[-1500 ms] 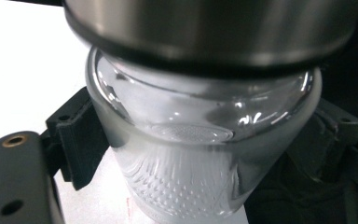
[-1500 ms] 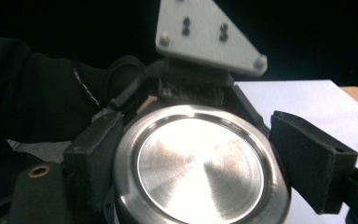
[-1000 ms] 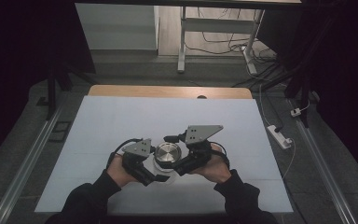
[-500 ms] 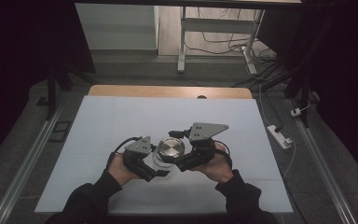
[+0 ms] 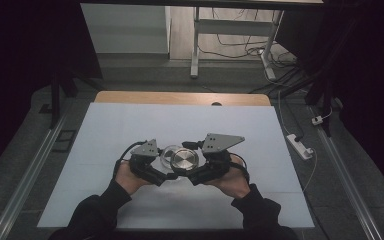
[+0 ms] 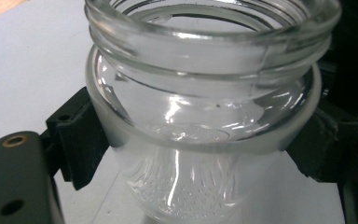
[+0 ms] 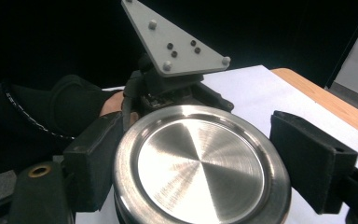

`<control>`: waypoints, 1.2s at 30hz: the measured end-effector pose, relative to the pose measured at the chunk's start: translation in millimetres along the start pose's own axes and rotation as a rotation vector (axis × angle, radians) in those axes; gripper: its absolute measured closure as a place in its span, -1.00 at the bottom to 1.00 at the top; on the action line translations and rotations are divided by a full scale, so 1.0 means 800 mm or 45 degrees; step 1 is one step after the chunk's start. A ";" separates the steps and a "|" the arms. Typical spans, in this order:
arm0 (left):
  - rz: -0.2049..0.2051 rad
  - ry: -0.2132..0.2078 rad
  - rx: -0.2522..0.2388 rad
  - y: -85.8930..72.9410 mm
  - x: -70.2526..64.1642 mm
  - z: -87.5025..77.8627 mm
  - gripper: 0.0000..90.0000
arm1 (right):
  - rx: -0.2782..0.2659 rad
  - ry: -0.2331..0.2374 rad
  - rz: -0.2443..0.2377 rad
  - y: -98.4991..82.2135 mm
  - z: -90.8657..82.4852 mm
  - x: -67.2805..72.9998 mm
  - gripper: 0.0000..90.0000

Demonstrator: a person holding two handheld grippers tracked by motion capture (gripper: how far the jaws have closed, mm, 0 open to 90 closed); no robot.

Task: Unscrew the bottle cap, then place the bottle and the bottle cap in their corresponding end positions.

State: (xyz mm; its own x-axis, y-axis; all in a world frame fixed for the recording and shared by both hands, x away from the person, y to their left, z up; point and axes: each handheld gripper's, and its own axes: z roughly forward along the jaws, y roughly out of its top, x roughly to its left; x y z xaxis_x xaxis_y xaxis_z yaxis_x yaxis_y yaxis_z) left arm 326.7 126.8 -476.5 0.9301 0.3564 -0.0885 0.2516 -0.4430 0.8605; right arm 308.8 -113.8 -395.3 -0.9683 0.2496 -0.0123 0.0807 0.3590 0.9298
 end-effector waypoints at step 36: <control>-0.017 0.118 -0.064 0.012 0.036 0.016 -0.64 | 0.008 0.006 0.004 -0.035 0.003 0.030 -0.57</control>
State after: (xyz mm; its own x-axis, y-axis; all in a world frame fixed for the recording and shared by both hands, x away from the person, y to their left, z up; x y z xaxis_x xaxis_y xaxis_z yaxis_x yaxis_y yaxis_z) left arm 358.9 122.6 -477.2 0.8975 0.4376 -0.0550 0.2476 -0.3967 0.8839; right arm 284.0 -115.9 -422.0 -0.9691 0.2466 -0.0079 0.0849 0.3637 0.9276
